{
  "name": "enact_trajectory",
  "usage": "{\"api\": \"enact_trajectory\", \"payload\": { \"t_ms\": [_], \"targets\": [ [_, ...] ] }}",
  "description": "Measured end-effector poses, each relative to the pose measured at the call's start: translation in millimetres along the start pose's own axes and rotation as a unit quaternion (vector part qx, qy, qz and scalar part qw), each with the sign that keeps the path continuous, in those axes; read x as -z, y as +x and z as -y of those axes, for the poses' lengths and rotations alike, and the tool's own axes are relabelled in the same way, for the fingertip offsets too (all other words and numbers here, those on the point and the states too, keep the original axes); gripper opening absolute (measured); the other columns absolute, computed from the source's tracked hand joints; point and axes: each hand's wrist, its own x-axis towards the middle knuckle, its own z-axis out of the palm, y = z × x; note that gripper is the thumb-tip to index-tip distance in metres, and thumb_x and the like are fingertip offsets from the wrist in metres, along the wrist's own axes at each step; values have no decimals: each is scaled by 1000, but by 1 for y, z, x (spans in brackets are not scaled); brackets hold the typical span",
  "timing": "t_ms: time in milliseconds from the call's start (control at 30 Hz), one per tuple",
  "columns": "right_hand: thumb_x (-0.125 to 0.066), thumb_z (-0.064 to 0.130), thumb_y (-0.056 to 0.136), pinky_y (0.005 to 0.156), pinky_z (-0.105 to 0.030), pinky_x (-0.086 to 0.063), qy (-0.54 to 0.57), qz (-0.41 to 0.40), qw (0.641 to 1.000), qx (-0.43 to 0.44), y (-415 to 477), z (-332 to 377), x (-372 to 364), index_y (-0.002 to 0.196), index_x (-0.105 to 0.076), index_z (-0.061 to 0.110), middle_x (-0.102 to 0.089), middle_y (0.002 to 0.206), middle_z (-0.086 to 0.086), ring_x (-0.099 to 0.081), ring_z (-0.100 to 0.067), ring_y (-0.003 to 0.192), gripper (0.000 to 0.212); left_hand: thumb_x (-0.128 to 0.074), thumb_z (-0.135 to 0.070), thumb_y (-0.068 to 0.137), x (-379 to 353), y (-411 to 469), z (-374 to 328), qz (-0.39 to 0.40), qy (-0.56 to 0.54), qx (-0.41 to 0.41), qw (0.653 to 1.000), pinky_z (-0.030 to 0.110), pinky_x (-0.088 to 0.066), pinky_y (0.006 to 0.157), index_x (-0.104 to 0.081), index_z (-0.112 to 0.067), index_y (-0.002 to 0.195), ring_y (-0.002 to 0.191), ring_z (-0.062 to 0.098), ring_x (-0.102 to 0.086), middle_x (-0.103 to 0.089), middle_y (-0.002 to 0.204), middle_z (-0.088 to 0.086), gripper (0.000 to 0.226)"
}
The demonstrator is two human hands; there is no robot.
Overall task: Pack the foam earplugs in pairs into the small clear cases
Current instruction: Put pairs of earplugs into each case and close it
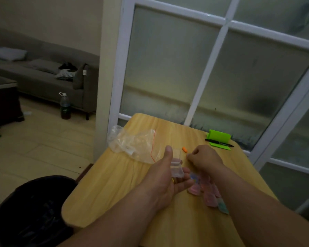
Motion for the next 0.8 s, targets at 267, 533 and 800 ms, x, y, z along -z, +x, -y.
{"api": "enact_trajectory", "payload": {
  "t_ms": [267,533,800],
  "targets": [
    [-74,30,87,66,-31,-44,80,-59,995,24,-16,1,6,82,-71,24,-73,89,4,-68,-20,88,8,-55,-62,99,5,3,-2,-16,12,22,1000,35,-58,49,-53,1,127,46,24,-61,-62,90,22,69],
    [-79,21,91,74,-18,-53,308,-77,932,172,-129,17,53,97,-73,28,-74,90,11,-68,-2,87,11,-53,-79,88,9,10,4,1,12,15,1000,36,-57,57,-55,-2,133,62,26,-64,-65,94,23,89],
    [-75,29,90,73,-19,-44,183,-45,950,247,-151,23,42,96,-78,35,-58,88,12,-58,-3,87,10,-43,-75,96,5,1,6,78,22,29,996,43,-62,75,-63,-3,132,107,35,-75,-74,119,24,84]
  ]
}}
